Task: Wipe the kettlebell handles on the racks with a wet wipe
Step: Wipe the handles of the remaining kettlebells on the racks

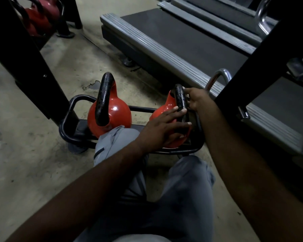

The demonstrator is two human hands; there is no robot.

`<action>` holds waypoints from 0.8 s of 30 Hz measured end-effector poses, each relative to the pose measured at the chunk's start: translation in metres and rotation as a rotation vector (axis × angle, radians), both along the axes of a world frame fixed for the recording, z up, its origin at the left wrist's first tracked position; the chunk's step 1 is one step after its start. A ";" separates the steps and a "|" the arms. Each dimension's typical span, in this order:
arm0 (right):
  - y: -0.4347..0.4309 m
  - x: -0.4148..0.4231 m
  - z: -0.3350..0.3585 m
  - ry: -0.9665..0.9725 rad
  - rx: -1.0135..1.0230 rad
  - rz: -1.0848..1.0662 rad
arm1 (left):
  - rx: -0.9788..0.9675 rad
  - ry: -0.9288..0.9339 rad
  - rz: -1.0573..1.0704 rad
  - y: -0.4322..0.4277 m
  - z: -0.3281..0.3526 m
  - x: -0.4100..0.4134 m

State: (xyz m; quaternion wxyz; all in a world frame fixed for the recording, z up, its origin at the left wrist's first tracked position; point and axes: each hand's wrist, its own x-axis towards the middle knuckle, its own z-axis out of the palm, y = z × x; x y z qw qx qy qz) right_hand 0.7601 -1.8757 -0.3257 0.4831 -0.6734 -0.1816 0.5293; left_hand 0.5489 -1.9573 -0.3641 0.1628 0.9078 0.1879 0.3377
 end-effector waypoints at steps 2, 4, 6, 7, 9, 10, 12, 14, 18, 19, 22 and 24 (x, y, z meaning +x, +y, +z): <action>0.007 -0.004 0.012 -0.108 0.015 0.032 | -0.002 -0.005 -0.010 -0.003 -0.002 0.001; 0.004 -0.011 0.037 -0.376 0.035 0.086 | -0.003 0.006 -0.018 -0.003 -0.003 0.000; 0.009 -0.013 0.049 -0.697 0.038 0.225 | 0.000 0.009 -0.011 -0.001 -0.001 0.000; 0.012 -0.014 0.053 -0.828 0.028 0.309 | 0.005 0.008 0.002 0.000 -0.001 0.000; 0.014 -0.019 0.061 -1.013 0.026 0.473 | 0.021 0.016 0.013 0.001 -0.002 -0.001; 0.015 -0.022 0.063 -1.072 0.025 0.544 | 0.026 0.024 0.007 0.000 -0.004 -0.001; 0.014 -0.025 0.068 -1.206 0.046 0.703 | 0.041 0.041 0.000 -0.001 -0.006 0.000; 0.002 -0.029 0.074 -1.344 0.108 0.808 | 0.065 0.075 0.016 0.000 -0.007 0.001; -0.043 -0.025 0.041 -1.150 0.342 0.381 | 0.114 0.104 0.048 0.003 -0.010 0.002; -0.055 -0.023 0.031 -0.953 0.376 0.240 | 0.116 0.099 0.043 0.003 -0.010 0.002; -0.055 -0.021 0.014 -0.174 0.258 0.022 | 0.111 0.112 0.043 0.001 -0.008 0.002; -0.036 -0.014 0.009 0.071 0.134 0.011 | 0.113 0.130 0.062 0.000 -0.007 0.001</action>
